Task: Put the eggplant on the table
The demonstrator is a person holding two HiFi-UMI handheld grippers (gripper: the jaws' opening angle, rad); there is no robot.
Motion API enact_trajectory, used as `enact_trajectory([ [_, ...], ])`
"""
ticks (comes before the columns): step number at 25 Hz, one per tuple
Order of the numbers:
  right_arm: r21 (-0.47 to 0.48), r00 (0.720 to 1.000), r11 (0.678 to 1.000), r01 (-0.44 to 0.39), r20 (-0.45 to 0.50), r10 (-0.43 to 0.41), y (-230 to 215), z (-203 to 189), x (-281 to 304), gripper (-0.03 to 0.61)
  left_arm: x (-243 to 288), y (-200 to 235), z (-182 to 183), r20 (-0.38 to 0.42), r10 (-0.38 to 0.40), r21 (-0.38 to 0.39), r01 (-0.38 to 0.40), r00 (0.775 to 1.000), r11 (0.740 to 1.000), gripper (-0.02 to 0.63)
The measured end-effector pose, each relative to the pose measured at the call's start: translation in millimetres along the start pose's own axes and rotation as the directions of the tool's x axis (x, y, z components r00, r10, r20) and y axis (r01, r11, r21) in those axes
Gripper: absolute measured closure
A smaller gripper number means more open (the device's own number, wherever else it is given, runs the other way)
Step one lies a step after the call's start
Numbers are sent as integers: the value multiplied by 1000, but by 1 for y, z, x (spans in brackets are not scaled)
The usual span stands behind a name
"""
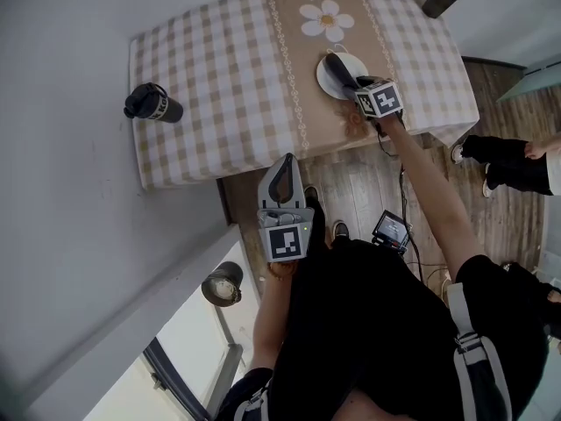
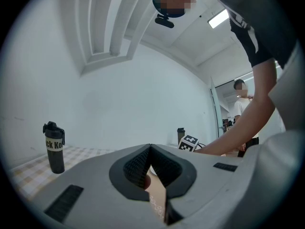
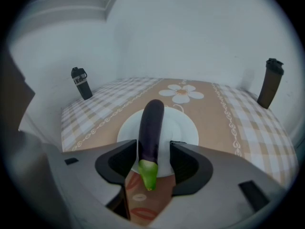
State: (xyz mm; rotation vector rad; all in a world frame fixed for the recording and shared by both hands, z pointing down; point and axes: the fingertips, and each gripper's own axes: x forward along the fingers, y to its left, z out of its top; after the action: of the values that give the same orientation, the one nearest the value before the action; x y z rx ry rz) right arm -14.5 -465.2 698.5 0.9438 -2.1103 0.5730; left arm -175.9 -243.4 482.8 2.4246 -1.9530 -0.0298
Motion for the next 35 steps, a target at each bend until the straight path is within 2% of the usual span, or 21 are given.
enact_trajectory([
  [12, -19, 990, 999, -40, 136, 42, 4, 24, -31, 353, 14, -9, 5, 13, -27, 31, 26, 1000, 999, 620],
  [20, -43, 958, 998, -53, 279, 63, 8, 53, -86, 353, 29, -24, 25, 30, -57, 87, 54, 998, 995, 620],
  [26, -71, 907, 996, -57, 414, 81, 19, 70, -146, 353, 35, -34, 39, 52, -62, 130, 54, 997, 990, 620],
  [32, -101, 835, 994, -36, 544, 85, 30, 84, -215, 356, 42, -52, 54, 85, -60, 138, 48, 995, 989, 620],
  [35, -112, 790, 994, -11, 608, 78, 37, 91, -249, 357, 44, -60, 61, 95, -54, 141, 41, 994, 989, 620],
])
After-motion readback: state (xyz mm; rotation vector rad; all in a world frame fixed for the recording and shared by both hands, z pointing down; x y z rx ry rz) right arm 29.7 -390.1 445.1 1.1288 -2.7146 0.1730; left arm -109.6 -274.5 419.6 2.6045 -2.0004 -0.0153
